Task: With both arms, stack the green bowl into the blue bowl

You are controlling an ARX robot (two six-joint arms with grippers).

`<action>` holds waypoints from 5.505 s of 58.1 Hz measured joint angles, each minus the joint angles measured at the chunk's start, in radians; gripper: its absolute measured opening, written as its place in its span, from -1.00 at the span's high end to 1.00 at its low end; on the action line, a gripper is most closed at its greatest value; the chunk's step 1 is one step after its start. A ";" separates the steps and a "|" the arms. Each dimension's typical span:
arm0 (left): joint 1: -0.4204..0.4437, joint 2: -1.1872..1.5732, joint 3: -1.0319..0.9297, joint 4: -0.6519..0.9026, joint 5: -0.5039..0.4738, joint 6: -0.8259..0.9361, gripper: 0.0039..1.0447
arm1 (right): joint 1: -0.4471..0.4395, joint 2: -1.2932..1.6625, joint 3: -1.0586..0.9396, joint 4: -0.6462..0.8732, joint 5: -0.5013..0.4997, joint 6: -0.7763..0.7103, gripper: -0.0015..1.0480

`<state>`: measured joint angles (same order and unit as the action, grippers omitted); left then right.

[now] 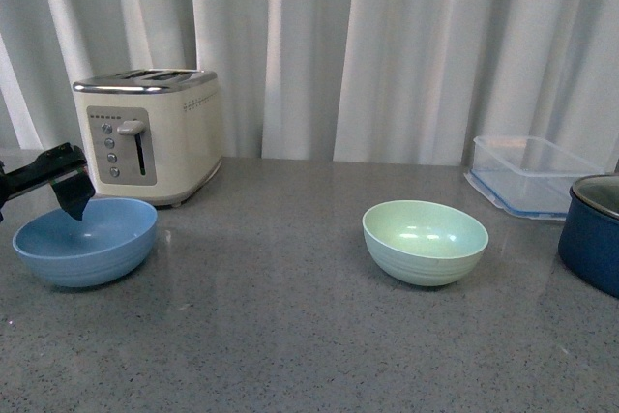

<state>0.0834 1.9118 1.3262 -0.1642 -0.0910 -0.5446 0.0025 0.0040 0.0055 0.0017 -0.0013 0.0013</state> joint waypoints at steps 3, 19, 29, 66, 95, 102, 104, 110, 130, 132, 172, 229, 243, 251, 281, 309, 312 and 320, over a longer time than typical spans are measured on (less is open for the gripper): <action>-0.006 0.012 0.010 -0.006 -0.006 -0.004 -0.87 | 0.000 0.000 0.000 0.000 0.000 0.000 -0.81; -0.018 0.056 0.021 -0.017 -0.033 -0.014 -0.54 | 0.000 0.000 0.000 0.000 0.000 0.000 -0.81; -0.020 0.057 0.021 -0.013 -0.040 -0.018 0.19 | 0.000 0.000 0.000 0.000 0.000 0.000 -0.81; -0.232 -0.008 0.084 -0.019 0.008 -0.028 0.93 | 0.000 0.000 0.000 0.000 0.000 0.000 -0.81; -0.349 0.172 0.238 -0.057 0.005 -0.063 0.93 | 0.000 0.000 0.000 0.000 0.000 0.000 -0.81; -0.353 0.202 0.254 -0.064 0.009 -0.063 0.93 | 0.000 0.000 0.000 0.000 0.000 0.000 -0.81; -0.356 0.208 0.257 -0.065 0.008 -0.062 0.93 | 0.000 0.000 0.000 0.000 0.000 0.000 -0.81; -0.361 0.230 0.273 -0.071 0.008 -0.060 0.93 | 0.000 0.000 0.000 0.000 0.000 0.000 -0.81; -0.362 0.233 0.290 -0.059 0.045 -0.054 -0.10 | 0.000 0.000 0.000 0.000 0.000 0.000 -0.81; -0.362 0.228 0.289 -0.056 0.052 -0.051 -0.21 | 0.000 0.000 0.000 0.000 0.000 0.000 -0.81; -0.317 -0.610 -0.620 0.795 -0.133 0.504 0.04 | 0.000 0.000 0.000 0.000 0.000 0.000 -0.81; -0.086 -1.187 -1.243 0.797 0.091 0.537 0.94 | 0.000 0.000 0.000 0.000 0.000 0.000 -0.81; -0.086 -1.312 -1.297 0.735 0.090 0.537 0.94 | 0.000 0.000 0.000 0.000 0.000 0.000 -0.81; -0.086 -1.369 -1.305 0.699 0.091 0.537 0.94 | 0.000 0.000 0.000 0.000 0.000 0.000 -0.81; -0.086 -1.634 -1.305 0.446 0.091 0.537 0.94 | 0.000 0.000 0.000 0.000 0.000 0.000 -0.81; -0.086 -1.868 -1.305 0.178 0.091 0.537 0.94 | 0.000 0.000 0.000 0.000 0.000 0.000 -0.81; -0.086 -1.901 -1.305 0.171 0.091 0.537 0.94 | 0.000 0.000 0.000 0.000 0.000 0.000 -0.81; -0.086 -1.908 -1.305 0.165 0.090 0.537 0.89 | 0.000 0.000 0.000 0.000 0.000 0.000 -0.81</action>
<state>-0.0025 0.0040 0.0212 0.0010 -0.0006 -0.0078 0.0025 0.0040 0.0055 0.0017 -0.0013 0.0013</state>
